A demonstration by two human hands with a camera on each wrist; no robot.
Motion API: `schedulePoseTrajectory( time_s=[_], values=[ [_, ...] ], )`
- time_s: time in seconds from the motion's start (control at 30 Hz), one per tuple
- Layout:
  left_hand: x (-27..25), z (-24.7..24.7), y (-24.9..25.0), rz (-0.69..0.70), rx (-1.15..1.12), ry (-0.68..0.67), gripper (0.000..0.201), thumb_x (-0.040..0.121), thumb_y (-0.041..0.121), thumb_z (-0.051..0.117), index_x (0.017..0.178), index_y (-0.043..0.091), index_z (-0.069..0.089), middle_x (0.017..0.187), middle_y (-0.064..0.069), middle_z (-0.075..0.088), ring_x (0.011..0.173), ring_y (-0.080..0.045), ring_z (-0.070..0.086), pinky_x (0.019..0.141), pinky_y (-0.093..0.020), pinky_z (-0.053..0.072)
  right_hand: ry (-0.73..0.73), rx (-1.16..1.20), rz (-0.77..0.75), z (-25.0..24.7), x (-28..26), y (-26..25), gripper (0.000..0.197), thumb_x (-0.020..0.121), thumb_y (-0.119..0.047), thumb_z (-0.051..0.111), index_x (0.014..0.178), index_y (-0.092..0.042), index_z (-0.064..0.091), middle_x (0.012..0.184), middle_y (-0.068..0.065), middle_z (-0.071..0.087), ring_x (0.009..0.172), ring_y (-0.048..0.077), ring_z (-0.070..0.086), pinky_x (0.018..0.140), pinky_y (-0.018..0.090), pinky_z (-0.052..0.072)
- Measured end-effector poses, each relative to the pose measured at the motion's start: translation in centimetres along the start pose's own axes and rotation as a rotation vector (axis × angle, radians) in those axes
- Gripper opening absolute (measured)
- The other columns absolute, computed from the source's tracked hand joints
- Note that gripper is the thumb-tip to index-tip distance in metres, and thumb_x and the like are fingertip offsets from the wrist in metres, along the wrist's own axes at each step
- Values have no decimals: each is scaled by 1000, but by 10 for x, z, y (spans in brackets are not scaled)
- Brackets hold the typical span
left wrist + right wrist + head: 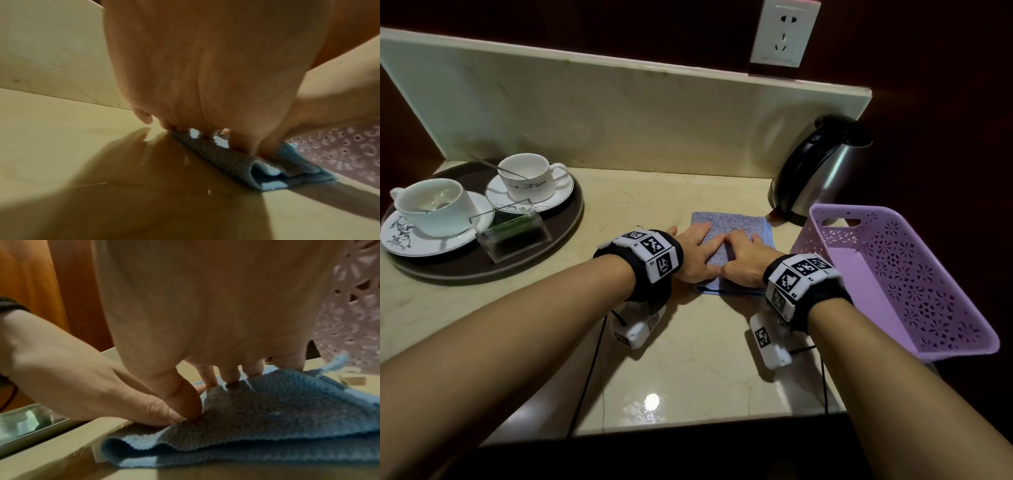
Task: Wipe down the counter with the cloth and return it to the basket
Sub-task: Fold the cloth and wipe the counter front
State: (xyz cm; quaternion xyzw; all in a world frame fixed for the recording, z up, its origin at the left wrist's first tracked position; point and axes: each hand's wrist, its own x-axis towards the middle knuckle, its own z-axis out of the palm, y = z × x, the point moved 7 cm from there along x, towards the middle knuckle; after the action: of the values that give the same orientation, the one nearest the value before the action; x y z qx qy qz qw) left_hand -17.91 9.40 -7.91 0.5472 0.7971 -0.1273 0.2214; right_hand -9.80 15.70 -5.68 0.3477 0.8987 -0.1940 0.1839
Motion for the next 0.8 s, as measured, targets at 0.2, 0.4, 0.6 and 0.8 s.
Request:
schedulePoseTrajectory(
  time_s=[0.2, 0.4, 0.6, 0.8],
  values=[
    [17, -5, -10, 1, -2, 38, 74, 98, 62, 23, 155, 30, -12, 163, -4, -15, 151, -20, -10, 121, -48, -2, 16, 27, 75, -14, 8, -3, 63, 89, -35, 57, 143, -22, 29, 148, 10, 33, 142, 32, 28, 109, 44, 33],
    [26, -9, -16, -3, -6, 46, 75, 97, 63, 22, 155, 30, -11, 163, -4, -14, 151, -20, -9, 121, -48, -3, 21, 3, 105, -18, 22, -4, 60, 82, -31, 58, 137, -26, 33, 139, 12, 40, 131, 33, 40, 103, 43, 39],
    [38, -17, -20, -4, 13, 13, 76, 97, 64, 23, 154, 30, -14, 163, -5, -16, 151, -23, -9, 120, -50, -1, -11, -64, 60, -31, 34, -1, 73, 77, -33, 65, 141, -27, 30, 127, 9, 55, 100, 28, 54, 82, 31, 45],
    [53, -28, -28, -46, 20, 53, 76, 97, 63, 24, 155, 29, -11, 163, -7, -12, 151, -24, -6, 121, -49, 0, 11, -75, -10, -45, 56, -2, 72, 81, -25, 66, 144, -22, 31, 127, 10, 56, 98, 25, 53, 83, 31, 47]
  ],
)
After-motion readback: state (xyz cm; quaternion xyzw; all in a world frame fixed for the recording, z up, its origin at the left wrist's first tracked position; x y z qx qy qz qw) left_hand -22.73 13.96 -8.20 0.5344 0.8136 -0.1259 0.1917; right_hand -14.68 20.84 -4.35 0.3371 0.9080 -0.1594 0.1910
